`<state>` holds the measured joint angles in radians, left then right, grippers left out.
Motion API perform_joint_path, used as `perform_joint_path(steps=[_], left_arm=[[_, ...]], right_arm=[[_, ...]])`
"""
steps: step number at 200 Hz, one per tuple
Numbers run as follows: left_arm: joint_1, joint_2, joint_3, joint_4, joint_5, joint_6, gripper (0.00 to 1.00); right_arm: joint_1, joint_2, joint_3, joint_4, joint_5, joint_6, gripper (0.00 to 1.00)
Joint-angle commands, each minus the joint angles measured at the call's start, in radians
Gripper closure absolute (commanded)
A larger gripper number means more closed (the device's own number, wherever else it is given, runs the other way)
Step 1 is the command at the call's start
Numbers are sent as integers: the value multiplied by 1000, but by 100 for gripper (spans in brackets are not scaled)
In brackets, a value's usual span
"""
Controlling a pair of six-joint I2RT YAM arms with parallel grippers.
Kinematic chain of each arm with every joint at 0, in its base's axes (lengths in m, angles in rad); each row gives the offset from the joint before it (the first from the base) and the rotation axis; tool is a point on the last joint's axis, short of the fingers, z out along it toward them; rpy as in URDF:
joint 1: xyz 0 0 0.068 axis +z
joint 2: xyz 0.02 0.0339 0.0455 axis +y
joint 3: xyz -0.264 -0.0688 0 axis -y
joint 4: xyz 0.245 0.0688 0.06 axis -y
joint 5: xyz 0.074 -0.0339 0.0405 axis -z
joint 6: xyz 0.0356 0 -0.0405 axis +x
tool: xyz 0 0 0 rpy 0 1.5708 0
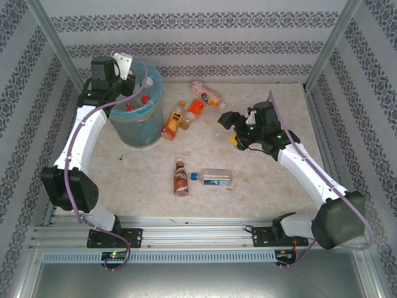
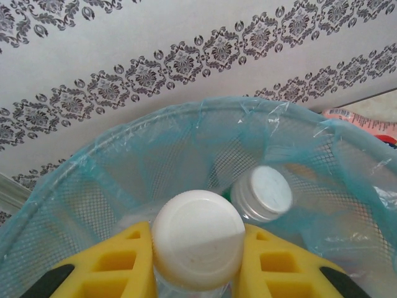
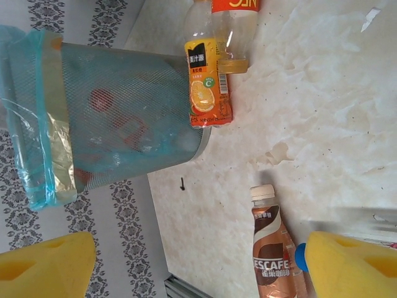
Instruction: Put the plastic bottles in the bin
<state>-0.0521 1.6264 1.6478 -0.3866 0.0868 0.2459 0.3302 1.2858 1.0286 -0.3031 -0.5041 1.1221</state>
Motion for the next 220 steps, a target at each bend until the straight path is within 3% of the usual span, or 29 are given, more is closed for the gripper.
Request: perform_joint_path(steps=[1,53,83,164,203,220], left_arm=[[0,53,-38,-42,51,-45,100],[3,118,-43,-77,48,-55,100],[31,148,-19,-107,107,-108,100],[36,100,10,-81,186,-171,100],[36,54,77,-77,170,-192,62],[35,28,109,-72,175,-203,52]], right_arm=[[8,6,-18,22,-16,-9,13],[8,8,-27,22,-16,-11,13],[8,16,-25,30,-20,-7,13],[12,32,-33,48,-26,0,13],[11,39,-15,42,-25,-3,13],[13,45,-8,42,-27,-3,13]])
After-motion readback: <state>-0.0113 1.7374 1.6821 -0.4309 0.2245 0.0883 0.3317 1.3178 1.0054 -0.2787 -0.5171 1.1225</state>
